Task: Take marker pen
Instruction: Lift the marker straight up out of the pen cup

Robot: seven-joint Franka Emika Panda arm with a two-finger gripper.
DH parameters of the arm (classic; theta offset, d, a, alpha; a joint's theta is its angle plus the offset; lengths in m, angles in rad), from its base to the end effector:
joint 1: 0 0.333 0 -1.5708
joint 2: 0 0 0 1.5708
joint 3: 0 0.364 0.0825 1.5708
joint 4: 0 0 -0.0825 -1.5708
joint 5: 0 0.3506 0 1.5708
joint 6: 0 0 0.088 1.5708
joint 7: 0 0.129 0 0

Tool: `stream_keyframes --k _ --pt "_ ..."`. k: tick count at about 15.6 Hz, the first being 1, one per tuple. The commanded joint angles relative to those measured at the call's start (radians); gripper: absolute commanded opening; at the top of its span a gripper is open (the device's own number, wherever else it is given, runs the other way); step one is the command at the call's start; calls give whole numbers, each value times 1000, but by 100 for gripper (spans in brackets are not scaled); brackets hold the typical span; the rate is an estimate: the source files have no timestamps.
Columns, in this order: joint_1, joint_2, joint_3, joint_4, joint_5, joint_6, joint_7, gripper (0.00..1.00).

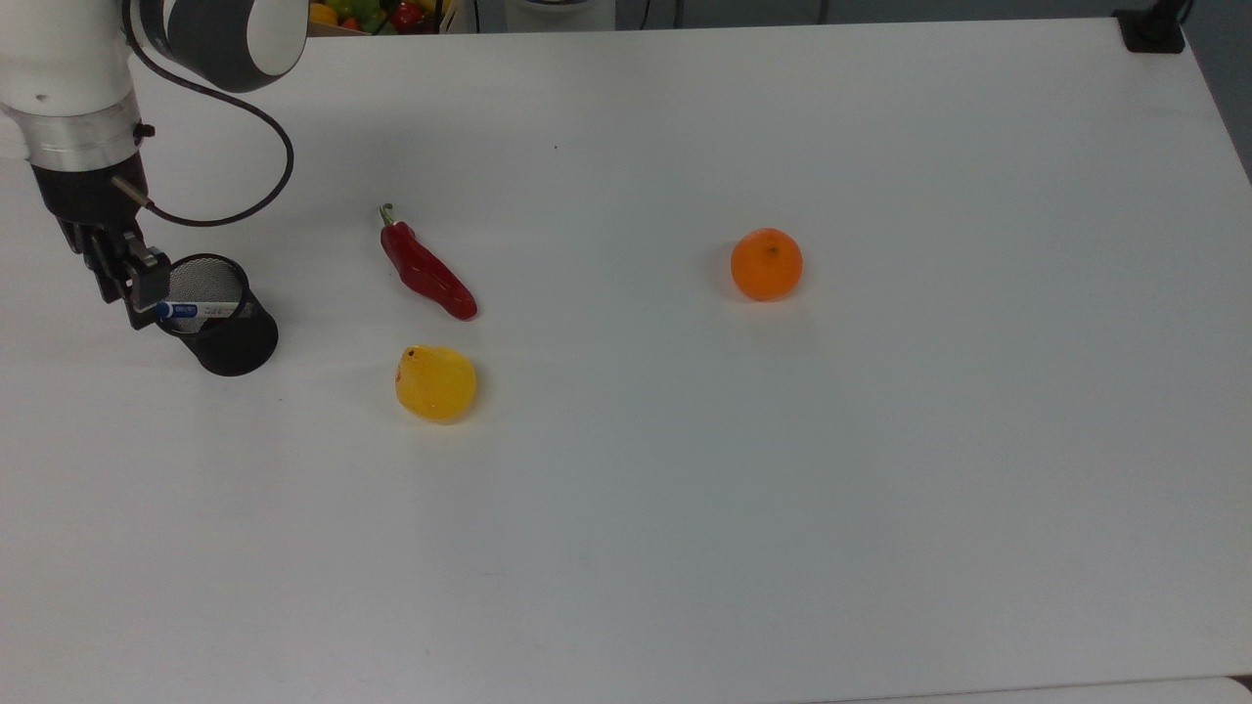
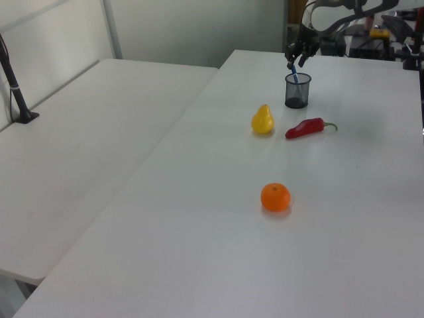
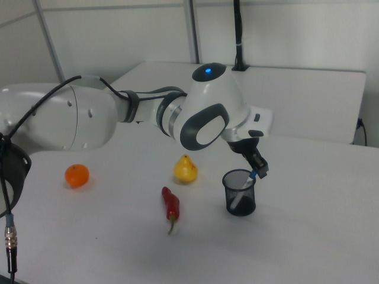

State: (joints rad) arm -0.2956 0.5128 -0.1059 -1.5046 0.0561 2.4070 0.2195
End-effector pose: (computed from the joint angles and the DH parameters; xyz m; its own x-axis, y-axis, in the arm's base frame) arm 0.6807 -0.2704 0.4483 0.7392 -0.5602 0.3737 -0.5753 -0.8138 -0.0821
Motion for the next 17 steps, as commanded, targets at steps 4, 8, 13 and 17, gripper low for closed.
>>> stream_keyframes --k 4,8,13,17 --pt "7 -2 -5 -8 4 24 26 17" --pt "9 -7 -5 -6 4 24 26 9" --pt "10 -42 -5 34 1 15 24 9" --pt "13 -105 -6 52 -16 21 15 9"
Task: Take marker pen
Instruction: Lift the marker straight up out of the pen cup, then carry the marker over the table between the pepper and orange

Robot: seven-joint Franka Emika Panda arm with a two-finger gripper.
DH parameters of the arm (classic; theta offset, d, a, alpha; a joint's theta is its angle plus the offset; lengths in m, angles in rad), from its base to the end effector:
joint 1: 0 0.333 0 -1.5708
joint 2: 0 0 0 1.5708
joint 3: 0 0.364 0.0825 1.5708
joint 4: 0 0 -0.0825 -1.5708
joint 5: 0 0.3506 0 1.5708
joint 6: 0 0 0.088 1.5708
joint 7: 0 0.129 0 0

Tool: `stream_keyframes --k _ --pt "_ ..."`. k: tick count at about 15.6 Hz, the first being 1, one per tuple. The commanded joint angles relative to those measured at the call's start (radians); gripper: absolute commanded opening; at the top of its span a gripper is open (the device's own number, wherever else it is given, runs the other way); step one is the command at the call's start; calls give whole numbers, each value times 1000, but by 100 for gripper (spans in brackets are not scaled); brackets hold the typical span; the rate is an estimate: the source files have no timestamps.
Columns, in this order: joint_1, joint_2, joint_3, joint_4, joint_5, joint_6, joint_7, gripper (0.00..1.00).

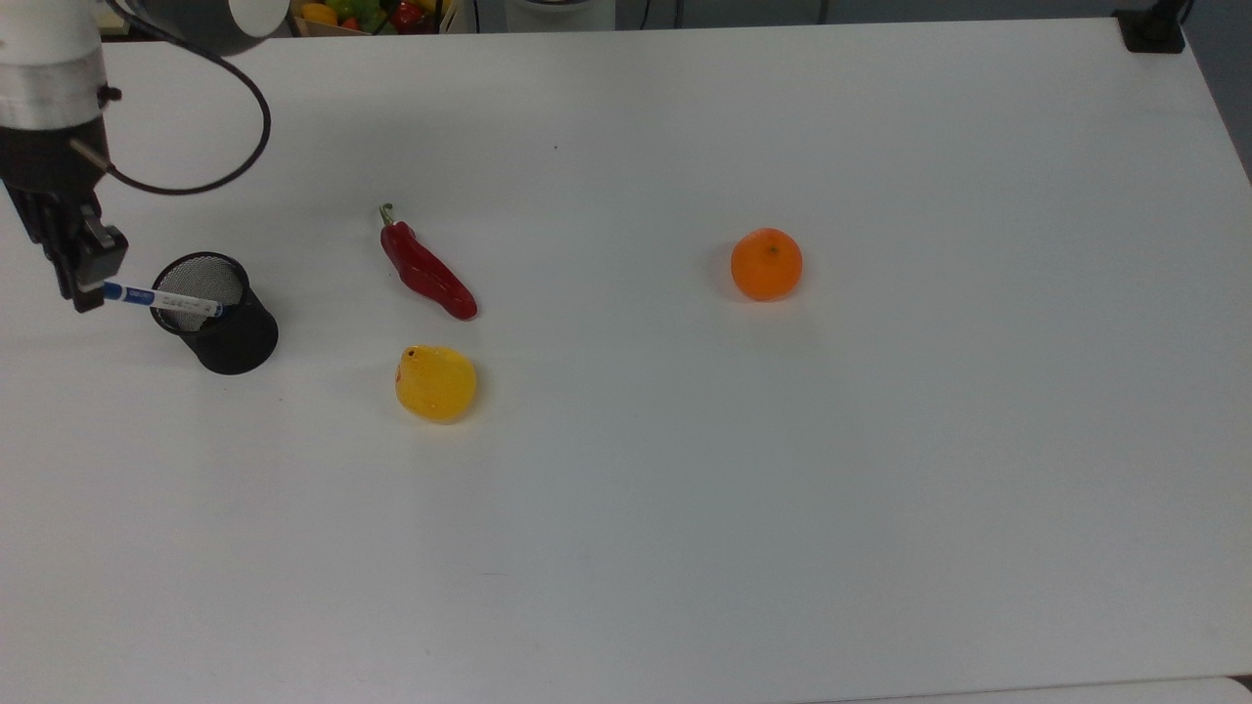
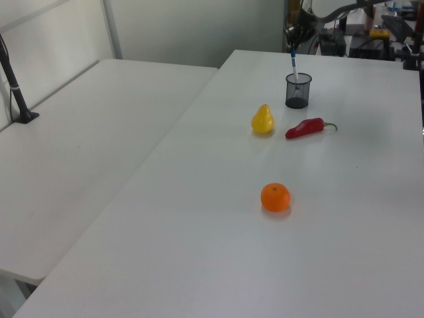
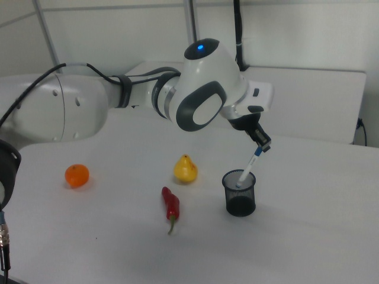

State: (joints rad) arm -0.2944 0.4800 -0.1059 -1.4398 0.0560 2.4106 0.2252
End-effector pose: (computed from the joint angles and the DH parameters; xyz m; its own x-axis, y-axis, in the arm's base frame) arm 0.6857 -0.2703 0.5046 0.6990 -0.5468 0.4609 -0.5666 -0.8167 -0.1095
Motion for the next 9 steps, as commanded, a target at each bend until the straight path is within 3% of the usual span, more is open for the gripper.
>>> stream_keyframes --k 1,5,9 --pt "11 -90 -6 -2 -30 15 9 9" --pt "12 -161 -3 -8 -24 1 11 9" --pt "24 -172 12 -4 -10 -210 11 9"
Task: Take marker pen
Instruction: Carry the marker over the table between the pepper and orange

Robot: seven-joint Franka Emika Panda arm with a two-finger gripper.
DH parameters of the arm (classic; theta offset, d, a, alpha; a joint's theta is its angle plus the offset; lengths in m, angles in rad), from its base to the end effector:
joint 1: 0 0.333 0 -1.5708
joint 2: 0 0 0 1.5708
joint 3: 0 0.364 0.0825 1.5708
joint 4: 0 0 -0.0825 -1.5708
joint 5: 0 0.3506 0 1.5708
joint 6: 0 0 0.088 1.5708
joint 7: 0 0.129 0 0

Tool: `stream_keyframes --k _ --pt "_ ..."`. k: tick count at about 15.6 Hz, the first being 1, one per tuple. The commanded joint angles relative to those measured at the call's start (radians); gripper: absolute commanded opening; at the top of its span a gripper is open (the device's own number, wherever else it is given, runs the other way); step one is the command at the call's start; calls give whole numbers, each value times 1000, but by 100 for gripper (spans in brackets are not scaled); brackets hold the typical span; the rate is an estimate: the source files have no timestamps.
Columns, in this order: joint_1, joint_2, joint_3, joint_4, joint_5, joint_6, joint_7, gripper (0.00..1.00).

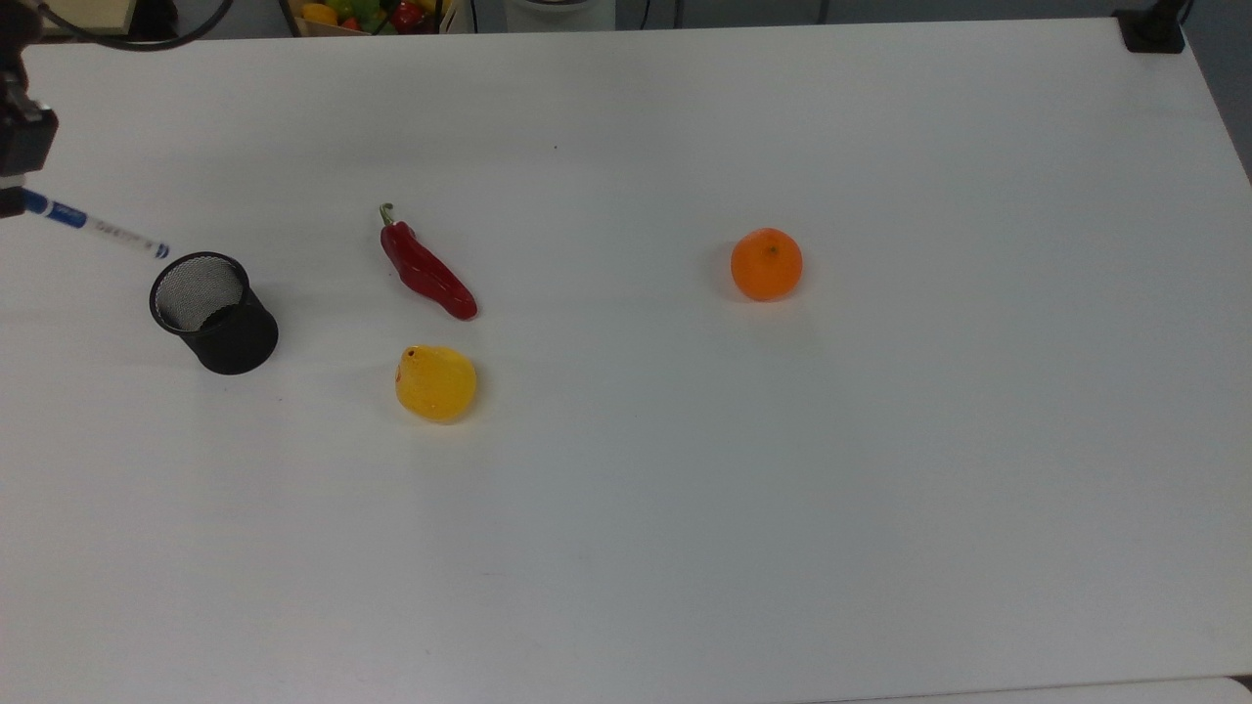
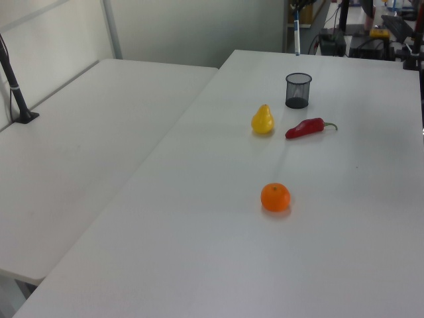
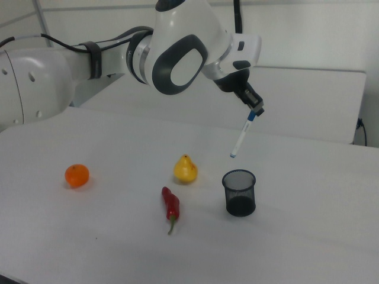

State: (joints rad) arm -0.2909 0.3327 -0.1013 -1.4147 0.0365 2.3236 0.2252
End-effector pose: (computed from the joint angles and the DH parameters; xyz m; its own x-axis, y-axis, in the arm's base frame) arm 0.6524 -0.2544 0.6104 0.6681 -0.5204 0.5318 -0.5460 -0.8285 -0.1248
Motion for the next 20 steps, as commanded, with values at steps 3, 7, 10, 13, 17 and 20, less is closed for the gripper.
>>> stream_keyframes --k 3,7,10,13,17,20 --pt "76 -23 23 -32 52 -223 14 9" --pt "140 -20 23 -35 57 -334 13 9" --pt "199 -6 22 -38 51 -378 3 9" --pt "262 18 22 -47 39 -430 -3 9" --pt "344 78 22 -66 30 -467 -9 9" --pt "389 120 22 -69 -10 -472 -10 10"
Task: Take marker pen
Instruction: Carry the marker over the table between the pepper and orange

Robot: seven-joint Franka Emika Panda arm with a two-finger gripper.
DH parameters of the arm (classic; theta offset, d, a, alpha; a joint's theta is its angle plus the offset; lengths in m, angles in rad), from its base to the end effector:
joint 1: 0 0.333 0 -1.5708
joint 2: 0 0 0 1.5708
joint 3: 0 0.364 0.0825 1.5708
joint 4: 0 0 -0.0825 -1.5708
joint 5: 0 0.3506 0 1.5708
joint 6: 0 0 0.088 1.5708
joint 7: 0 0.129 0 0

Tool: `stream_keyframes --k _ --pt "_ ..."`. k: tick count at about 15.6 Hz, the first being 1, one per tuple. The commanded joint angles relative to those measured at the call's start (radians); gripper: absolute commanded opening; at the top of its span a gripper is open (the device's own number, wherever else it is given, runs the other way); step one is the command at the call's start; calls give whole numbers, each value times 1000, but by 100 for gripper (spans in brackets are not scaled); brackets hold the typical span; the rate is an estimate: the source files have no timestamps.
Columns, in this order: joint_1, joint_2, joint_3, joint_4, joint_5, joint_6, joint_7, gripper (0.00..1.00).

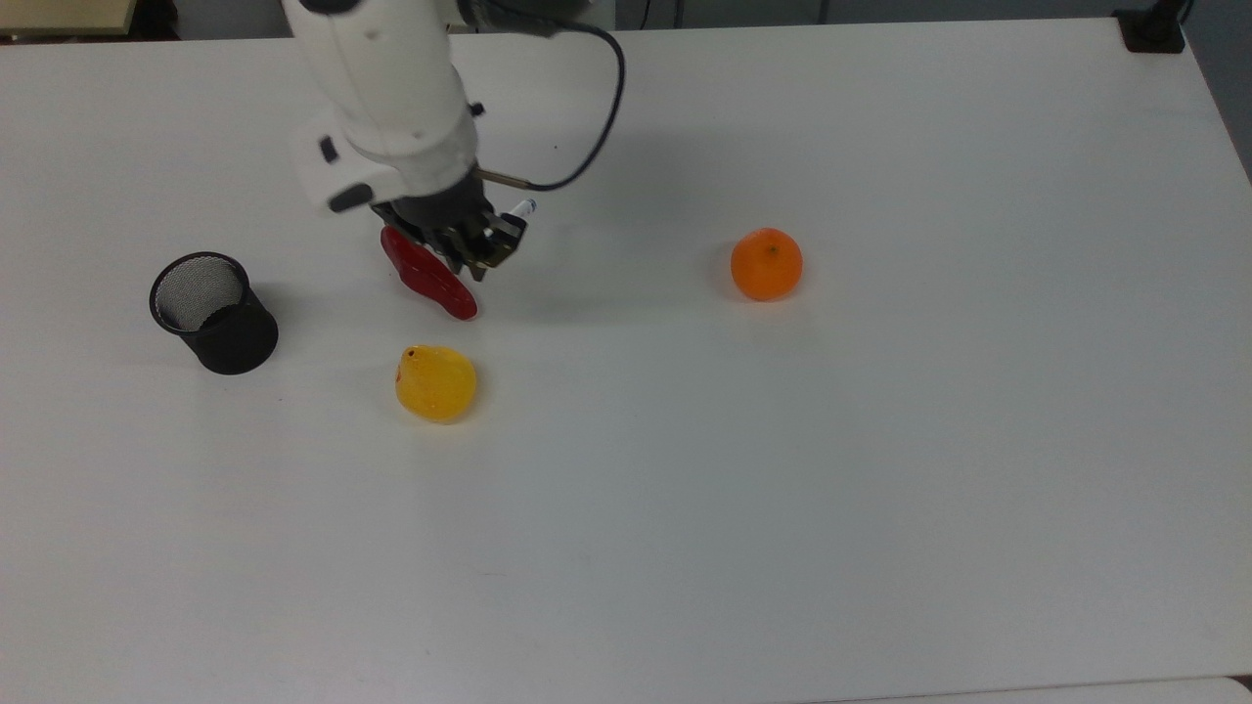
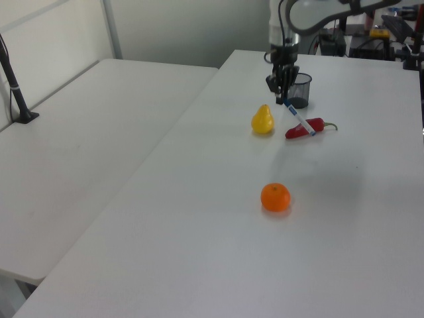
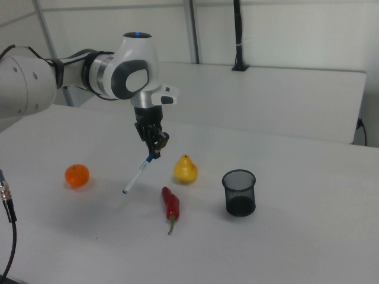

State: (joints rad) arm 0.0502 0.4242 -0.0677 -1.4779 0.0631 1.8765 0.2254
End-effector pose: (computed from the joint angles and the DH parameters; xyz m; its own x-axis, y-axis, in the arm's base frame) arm 0.6681 0.0020 0.4641 0.9668 -0.2537 -0.0313 -0.2545 -0.9667 -0.0255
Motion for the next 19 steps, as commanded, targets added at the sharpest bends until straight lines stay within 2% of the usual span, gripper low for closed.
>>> stream_keyframes --k 1,7,9,10,12,15,16,19 --pt "65 47 -12 -13 -49 -25 -12 10" --pt "137 111 -12 -30 -88 -27 -28 11" --pt "148 119 -12 -32 -97 -25 -29 16" --pt "155 122 -12 -32 -104 -23 -28 26" --pt "158 125 -12 -32 -106 -23 -21 66" --pt "158 126 -12 -28 -103 -20 -17 94" --pt "157 125 -12 -27 -103 -20 -15 100" --pt "148 119 -14 -22 -100 -22 -15 100"
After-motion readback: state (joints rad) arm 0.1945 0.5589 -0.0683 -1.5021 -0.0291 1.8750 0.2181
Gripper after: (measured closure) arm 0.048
